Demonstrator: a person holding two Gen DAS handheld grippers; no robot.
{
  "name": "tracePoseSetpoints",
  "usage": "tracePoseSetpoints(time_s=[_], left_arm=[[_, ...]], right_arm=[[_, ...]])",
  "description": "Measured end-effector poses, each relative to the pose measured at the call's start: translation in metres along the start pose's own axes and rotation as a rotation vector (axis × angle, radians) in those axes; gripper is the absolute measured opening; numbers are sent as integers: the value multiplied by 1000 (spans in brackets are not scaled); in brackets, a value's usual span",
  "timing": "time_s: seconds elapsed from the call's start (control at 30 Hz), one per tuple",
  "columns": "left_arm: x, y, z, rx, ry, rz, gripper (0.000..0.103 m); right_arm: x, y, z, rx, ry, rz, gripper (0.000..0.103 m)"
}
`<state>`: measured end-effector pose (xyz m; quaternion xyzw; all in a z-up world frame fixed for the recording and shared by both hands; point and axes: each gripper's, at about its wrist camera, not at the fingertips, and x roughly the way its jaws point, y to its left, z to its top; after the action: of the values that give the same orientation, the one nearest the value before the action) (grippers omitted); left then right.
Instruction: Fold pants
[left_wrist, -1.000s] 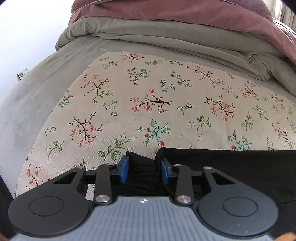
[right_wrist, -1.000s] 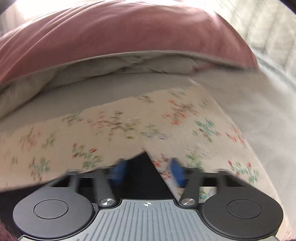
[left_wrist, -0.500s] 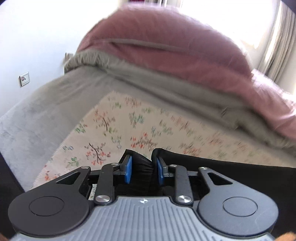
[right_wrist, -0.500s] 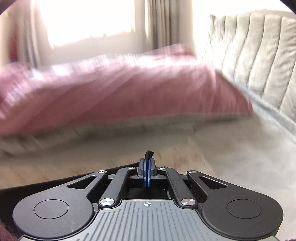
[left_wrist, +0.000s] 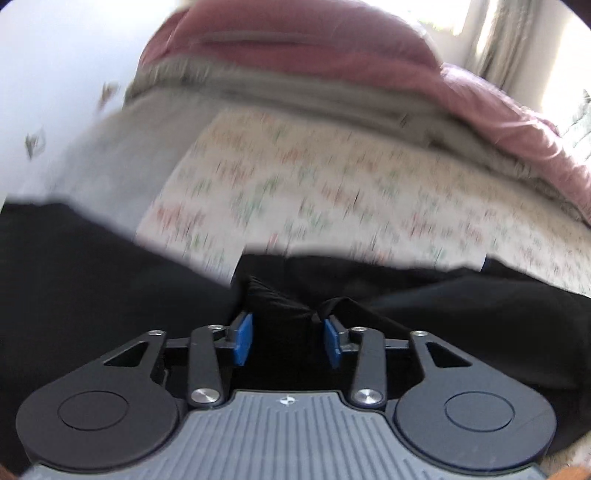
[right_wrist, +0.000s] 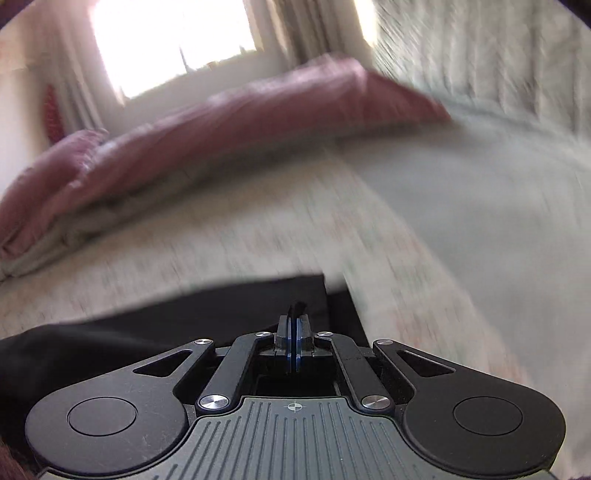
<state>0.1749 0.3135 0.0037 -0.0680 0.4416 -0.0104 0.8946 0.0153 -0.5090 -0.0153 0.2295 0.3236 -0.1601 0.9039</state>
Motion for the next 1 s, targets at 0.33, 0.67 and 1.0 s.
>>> tracePoseSetpoints(time_s=[0.33, 0.67, 1.0], left_arm=[[-40, 25, -40, -96, 19, -71, 79], [-66, 36, -65, -259, -27, -138, 81], [-51, 23, -51, -323, -95, -156, 103]], right_arm=[[-34, -27, -20, 286, 22, 33, 14], [-49, -39, -64, 626, 10, 105, 40], [-20, -24, -61, 709, 45, 109, 49]])
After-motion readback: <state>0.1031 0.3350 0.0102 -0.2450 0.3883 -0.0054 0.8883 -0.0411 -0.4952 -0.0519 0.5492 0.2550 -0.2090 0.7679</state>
